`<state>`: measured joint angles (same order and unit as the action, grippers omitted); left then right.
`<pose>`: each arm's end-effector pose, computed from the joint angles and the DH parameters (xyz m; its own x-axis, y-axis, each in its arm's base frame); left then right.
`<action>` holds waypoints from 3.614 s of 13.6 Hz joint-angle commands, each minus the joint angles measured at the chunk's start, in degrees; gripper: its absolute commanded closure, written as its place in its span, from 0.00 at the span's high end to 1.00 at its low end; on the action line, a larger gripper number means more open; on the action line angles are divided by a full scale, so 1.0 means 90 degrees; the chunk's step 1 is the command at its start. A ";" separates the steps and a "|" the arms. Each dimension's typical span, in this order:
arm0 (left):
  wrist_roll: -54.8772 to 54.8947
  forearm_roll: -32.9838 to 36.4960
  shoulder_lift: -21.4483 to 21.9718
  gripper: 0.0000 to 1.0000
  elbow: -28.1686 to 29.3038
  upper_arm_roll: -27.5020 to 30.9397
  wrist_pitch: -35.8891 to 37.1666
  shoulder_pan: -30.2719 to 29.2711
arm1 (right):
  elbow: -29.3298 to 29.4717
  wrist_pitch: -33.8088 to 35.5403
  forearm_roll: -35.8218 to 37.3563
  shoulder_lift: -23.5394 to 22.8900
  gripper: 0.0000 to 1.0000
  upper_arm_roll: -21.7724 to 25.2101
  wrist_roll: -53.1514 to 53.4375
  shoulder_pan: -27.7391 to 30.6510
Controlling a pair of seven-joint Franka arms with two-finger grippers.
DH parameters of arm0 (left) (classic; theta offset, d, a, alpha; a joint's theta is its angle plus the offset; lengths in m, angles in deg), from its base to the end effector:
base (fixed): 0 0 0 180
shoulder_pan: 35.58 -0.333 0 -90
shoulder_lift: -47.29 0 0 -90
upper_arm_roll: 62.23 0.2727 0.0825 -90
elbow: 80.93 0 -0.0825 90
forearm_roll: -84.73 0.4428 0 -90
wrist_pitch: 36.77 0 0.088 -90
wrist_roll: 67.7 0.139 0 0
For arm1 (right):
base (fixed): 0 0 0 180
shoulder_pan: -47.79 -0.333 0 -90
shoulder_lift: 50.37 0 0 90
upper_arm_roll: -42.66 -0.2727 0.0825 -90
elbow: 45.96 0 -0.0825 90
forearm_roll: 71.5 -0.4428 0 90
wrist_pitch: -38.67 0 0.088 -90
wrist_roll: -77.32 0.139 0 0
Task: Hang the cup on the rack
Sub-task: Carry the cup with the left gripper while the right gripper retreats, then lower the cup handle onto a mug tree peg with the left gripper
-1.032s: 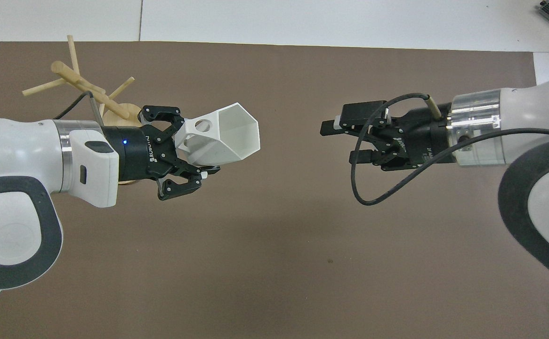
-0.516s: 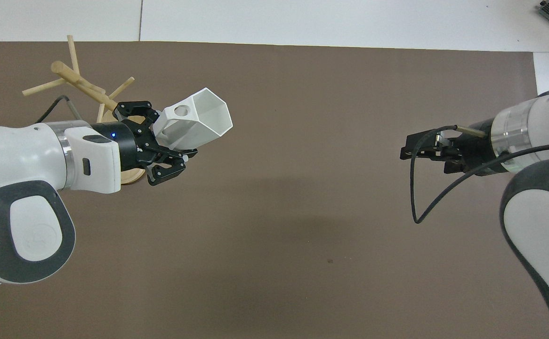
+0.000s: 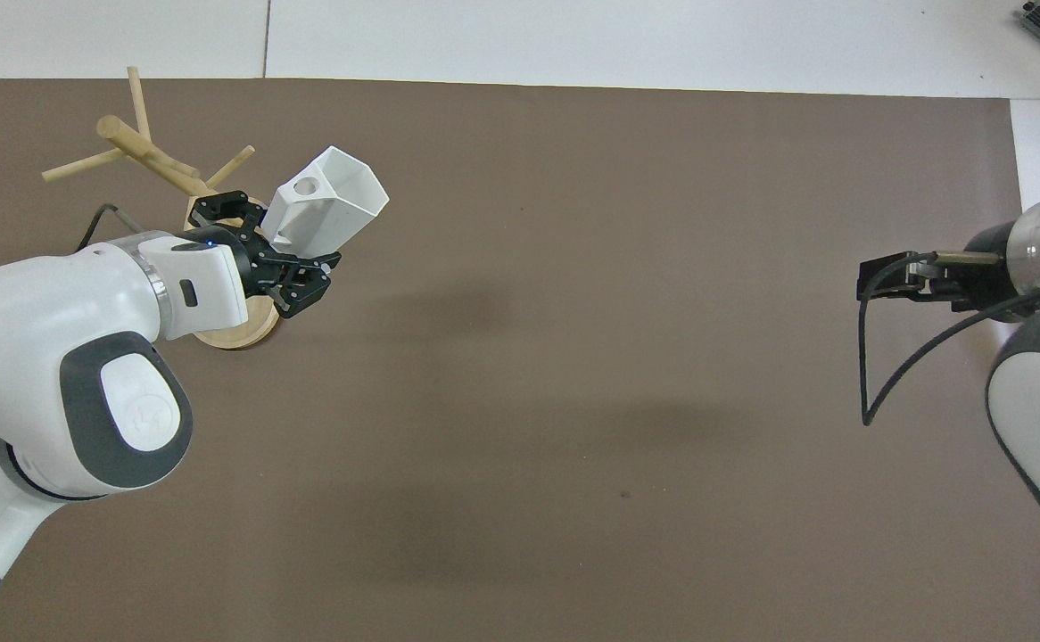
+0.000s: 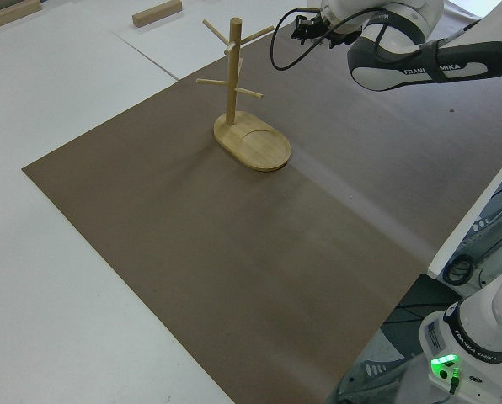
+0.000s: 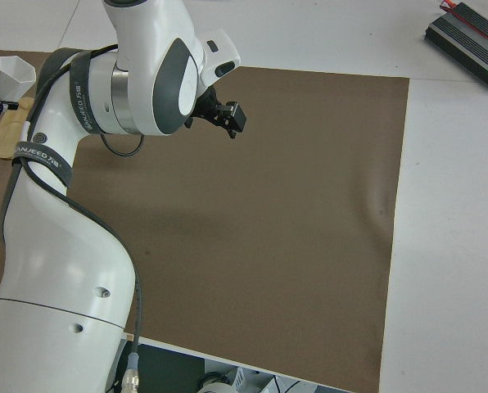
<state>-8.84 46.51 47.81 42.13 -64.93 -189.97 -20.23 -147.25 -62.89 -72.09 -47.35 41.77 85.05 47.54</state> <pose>0.6139 -0.1897 0.3602 0.5232 -0.5777 0.6265 -0.7250 -0.6882 -0.0291 0.6138 0.0136 0.4939 0.9916 -0.1168 0.0556 -0.1160 -0.9931 -0.0170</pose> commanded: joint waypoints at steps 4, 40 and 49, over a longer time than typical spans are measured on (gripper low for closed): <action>-0.0788 0.0135 -0.0096 0.00 0.0106 -0.0051 -0.0428 -0.0513 | 0.0326 0.0034 0.0406 0.0075 1.00 0.0440 -0.0574 0.0037; -0.3571 0.0135 -0.0126 0.00 0.0380 -0.0041 -0.0360 -0.0837 | 0.0571 0.0405 -0.0071 0.0045 1.00 0.0714 -0.1103 0.0321; -0.3561 0.0135 -0.0292 0.00 0.0126 -0.0061 -0.0663 -0.0690 | 0.0561 0.0396 -0.0071 0.0045 1.00 0.0714 -0.1103 0.0321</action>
<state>-39.42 46.52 46.29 44.58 -65.90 -194.55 -27.21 -141.36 -59.96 -71.54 -47.90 48.43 76.67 49.90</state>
